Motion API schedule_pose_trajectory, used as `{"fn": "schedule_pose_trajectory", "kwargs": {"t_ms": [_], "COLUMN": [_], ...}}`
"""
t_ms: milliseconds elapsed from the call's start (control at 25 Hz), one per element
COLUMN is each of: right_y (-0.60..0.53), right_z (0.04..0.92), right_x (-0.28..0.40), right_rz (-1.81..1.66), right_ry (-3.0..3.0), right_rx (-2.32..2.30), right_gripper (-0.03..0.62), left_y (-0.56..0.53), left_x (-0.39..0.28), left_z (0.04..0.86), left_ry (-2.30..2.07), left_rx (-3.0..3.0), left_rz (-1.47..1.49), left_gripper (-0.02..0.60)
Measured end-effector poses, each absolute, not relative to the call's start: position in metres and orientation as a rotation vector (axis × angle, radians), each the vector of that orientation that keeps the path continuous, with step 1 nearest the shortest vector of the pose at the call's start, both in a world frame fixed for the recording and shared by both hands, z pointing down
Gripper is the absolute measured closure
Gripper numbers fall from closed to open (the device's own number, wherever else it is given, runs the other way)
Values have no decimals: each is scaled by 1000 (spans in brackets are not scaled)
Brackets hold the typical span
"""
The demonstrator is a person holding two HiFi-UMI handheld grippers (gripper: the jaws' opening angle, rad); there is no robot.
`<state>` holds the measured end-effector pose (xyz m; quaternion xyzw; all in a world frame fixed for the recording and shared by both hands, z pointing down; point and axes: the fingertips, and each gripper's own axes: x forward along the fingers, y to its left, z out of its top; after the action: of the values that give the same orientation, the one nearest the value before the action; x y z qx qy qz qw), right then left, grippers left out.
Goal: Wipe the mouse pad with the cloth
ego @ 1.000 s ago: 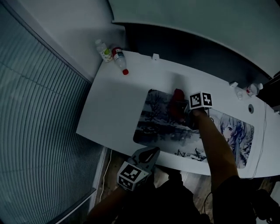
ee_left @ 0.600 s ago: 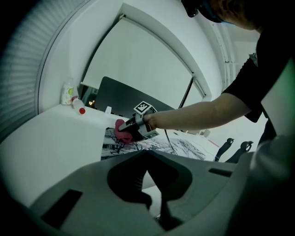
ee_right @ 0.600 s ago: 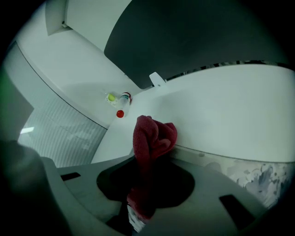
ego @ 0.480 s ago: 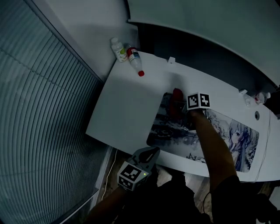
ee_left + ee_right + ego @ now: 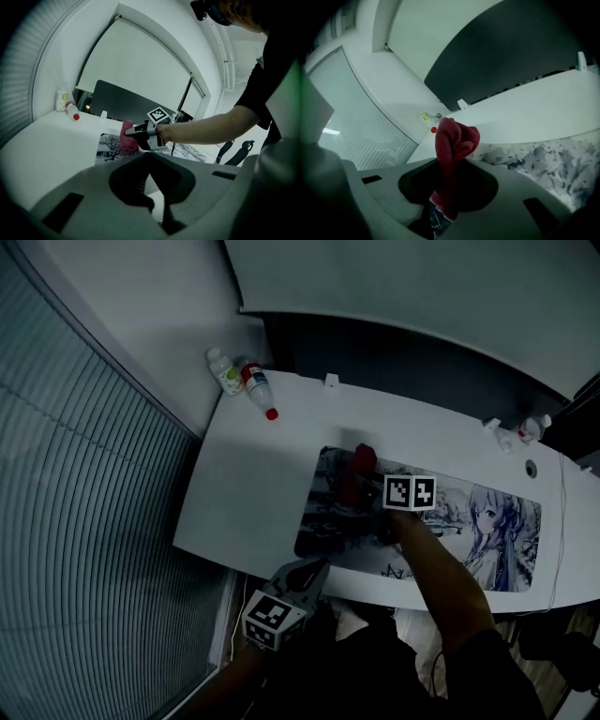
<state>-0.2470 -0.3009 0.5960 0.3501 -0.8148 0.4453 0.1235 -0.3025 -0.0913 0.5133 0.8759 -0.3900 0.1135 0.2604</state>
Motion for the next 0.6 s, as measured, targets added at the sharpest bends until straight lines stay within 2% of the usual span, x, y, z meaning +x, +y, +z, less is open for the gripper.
{"fn": "schedule_pose_trajectory", "kwargs": {"t_ms": [240, 600], "right_y": [-255, -152], "right_z": [538, 474], "right_x": [-172, -31], "right_rz": [1258, 1121], "right_ry": [-2516, -2568], "right_rx": [1179, 1525], "right_gripper": [487, 487], "left_y": [-91, -80], "left_x": [-259, -156], "left_z": [497, 471], "left_ry": [-984, -791], "left_rx": [2435, 2495], "left_rz": [326, 265], "left_gripper": [577, 577]}}
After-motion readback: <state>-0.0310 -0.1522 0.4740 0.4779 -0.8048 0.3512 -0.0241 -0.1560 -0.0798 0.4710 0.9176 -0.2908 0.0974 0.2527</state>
